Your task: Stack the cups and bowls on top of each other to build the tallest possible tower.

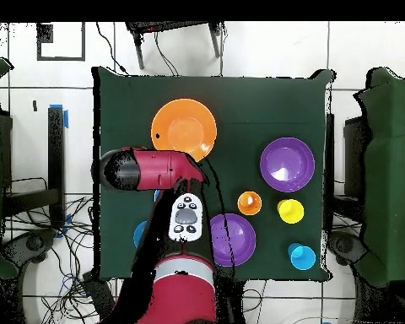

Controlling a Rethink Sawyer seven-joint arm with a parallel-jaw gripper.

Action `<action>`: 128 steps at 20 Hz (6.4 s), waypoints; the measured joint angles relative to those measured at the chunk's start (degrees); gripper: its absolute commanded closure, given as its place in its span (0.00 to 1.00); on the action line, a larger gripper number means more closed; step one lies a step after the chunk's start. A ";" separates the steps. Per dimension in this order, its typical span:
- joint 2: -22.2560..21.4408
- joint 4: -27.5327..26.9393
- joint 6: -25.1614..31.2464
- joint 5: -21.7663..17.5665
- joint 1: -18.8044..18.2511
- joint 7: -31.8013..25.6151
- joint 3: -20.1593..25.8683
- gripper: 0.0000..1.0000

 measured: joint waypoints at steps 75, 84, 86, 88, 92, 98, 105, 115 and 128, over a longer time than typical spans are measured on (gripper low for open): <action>-3.56 12.79 -3.18 0.00 -6.65 0.00 4.41 0.00; -3.30 12.78 -3.19 0.01 -6.31 0.00 4.41 0.00; -3.04 12.78 -3.19 0.01 -6.31 0.00 4.41 0.00; -2.68 12.79 -3.18 0.01 -6.31 0.00 4.42 0.00; -2.62 12.78 -3.19 0.01 -6.31 0.00 4.44 0.00; -2.61 12.78 -3.19 0.01 -6.50 0.00 4.53 0.00; -2.61 12.78 -3.19 0.01 -7.00 0.00 4.65 0.00; -2.61 12.78 -4.20 0.01 -7.03 0.00 4.66 0.00; -1.99 12.73 -4.27 0.02 -7.12 0.00 4.64 0.00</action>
